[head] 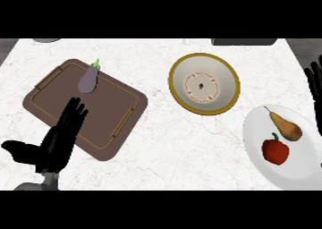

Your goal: Pick the pear from the plate and place it in the bowl

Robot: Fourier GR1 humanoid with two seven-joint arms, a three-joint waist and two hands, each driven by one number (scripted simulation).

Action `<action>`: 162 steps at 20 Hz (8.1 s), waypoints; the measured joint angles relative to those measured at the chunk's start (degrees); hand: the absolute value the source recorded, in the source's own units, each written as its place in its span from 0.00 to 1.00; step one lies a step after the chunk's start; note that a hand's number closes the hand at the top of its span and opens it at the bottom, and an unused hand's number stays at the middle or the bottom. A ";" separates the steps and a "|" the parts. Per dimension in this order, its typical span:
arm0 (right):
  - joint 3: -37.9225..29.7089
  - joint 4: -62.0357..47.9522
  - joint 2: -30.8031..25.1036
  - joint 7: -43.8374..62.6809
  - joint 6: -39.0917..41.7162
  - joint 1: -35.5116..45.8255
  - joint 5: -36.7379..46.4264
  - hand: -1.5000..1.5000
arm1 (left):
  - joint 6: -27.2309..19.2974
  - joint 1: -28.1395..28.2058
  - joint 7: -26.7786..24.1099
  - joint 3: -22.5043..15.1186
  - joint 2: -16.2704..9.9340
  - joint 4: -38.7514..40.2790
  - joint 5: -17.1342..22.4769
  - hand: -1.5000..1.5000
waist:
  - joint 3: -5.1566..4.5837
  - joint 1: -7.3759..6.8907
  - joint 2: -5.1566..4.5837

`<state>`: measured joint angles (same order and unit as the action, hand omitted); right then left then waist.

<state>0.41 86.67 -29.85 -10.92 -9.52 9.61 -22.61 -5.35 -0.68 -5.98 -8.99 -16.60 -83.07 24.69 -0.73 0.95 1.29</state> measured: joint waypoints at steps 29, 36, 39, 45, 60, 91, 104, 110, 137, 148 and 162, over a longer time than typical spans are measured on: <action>4.53 -15.42 -19.99 5.43 34.80 12.68 11.63 0.00 | -9.33 -10.13 9.21 -4.79 3.12 -3.43 -16.34 0.50 | 0.69 -1.52 -1.32; 8.92 -20.74 -19.34 14.85 41.39 18.62 15.94 0.00 | -8.49 -9.06 9.26 -4.19 3.30 -4.32 -16.87 0.50 | 0.70 -1.94 -1.42; 10.77 -23.71 -18.08 16.51 43.65 20.39 18.88 0.00 | -7.68 -8.79 8.12 -3.23 3.42 -3.22 -16.72 0.50 | 0.71 -1.88 -1.47; 11.61 -29.95 -15.98 14.10 47.22 21.97 25.86 0.00 | -7.88 -8.93 9.60 -3.69 5.13 -4.23 -18.79 0.50 | 0.75 -1.60 -1.43; 1.89 -33.51 -13.32 8.56 55.36 19.04 28.48 0.00 | -4.94 -9.24 8.76 -0.01 7.36 -2.27 -21.30 0.50 | 0.72 -1.04 -1.30; 1.03 -50.08 -6.12 -6.97 44.17 17.93 51.15 0.00 | -0.34 -6.81 9.98 4.07 10.44 -5.53 -24.64 0.50 | 0.68 -1.59 -1.36; 6.57 -50.89 -5.55 -18.51 41.67 18.65 59.33 1.00 | -0.54 -7.16 9.84 4.05 11.78 -5.21 -26.01 0.50 | -0.02 -1.12 -0.93; 6.75 -48.27 -4.26 -21.24 40.96 16.60 58.05 1.00 | -0.20 -7.43 11.91 4.55 11.22 -6.55 -25.95 0.50 | -0.14 -0.73 -0.64; 7.33 35.15 5.25 -2.05 40.69 -4.44 23.21 1.00 | 0.15 -6.13 11.58 5.84 10.98 -7.00 -25.56 0.50 | 0.61 0.38 -0.85; 5.13 32.39 8.88 26.30 34.83 17.81 15.47 1.00 | 0.78 -8.49 11.22 5.87 11.73 -4.88 -26.39 0.50 | 0.66 -1.23 -1.26; 9.81 0.18 10.58 6.18 24.60 30.21 46.75 1.00 | 1.39 -8.55 12.15 5.21 12.47 -6.22 -26.63 0.50 | 0.73 -2.21 -1.61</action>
<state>10.23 86.85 -19.28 -4.74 15.08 39.82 24.14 -3.96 -9.23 6.16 -3.77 -4.13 -89.29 -1.94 0.00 -1.26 -0.32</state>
